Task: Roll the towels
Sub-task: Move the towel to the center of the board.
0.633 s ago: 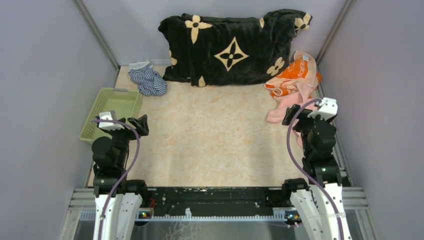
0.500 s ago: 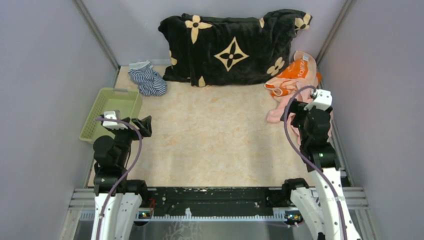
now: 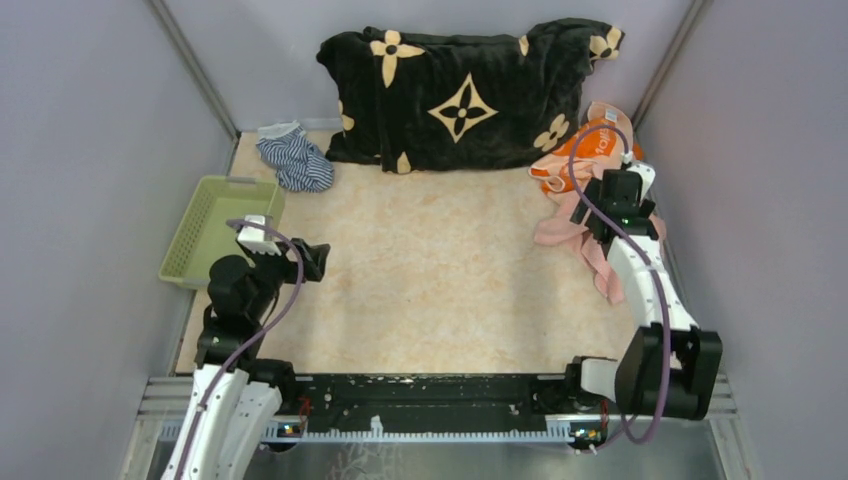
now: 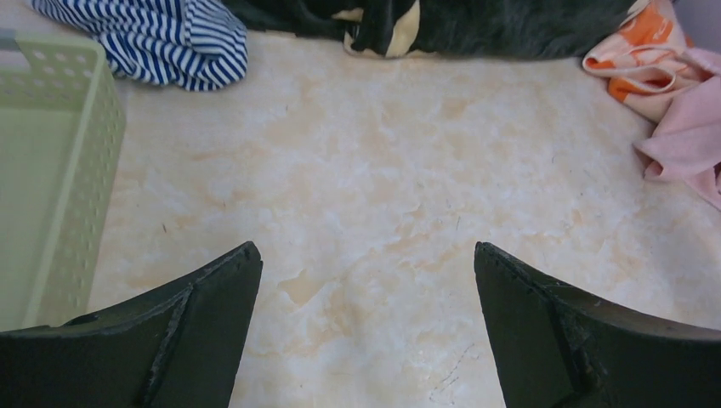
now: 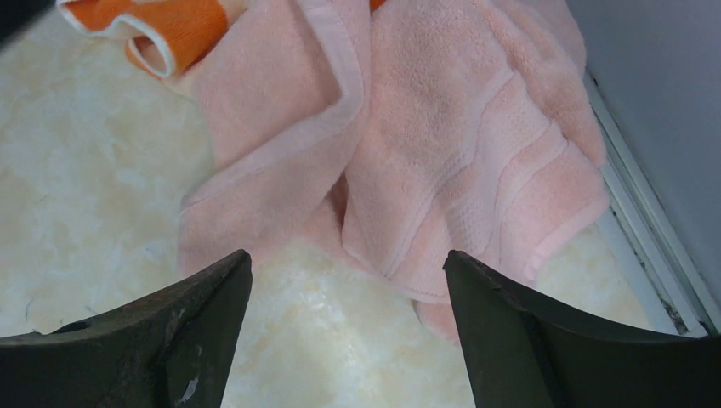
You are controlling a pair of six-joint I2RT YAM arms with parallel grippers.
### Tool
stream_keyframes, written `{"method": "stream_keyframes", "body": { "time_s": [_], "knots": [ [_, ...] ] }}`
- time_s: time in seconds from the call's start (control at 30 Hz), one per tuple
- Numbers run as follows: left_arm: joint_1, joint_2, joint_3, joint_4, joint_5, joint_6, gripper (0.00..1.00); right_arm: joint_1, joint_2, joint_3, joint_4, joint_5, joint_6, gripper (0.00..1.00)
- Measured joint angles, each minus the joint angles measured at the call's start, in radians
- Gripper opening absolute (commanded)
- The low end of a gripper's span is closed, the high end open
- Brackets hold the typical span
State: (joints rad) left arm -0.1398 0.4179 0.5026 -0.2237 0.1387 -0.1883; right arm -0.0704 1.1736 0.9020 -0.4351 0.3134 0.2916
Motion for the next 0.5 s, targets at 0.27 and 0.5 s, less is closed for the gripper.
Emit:
{"method": "stream_keyframes", "body": {
  "time_s": [0.27, 0.5],
  "knots": [
    [-0.003, 0.145, 0.0, -0.002, 0.019, -0.014, 1.0, -0.086, 0.293, 0.105, 0.145, -0.047, 0.0, 0.62],
    [-0.005, 0.183, 0.013, -0.011, 0.029, -0.007, 1.0, -0.11, 0.455, 0.203, 0.204, -0.072, -0.014, 0.0]
  ]
}}
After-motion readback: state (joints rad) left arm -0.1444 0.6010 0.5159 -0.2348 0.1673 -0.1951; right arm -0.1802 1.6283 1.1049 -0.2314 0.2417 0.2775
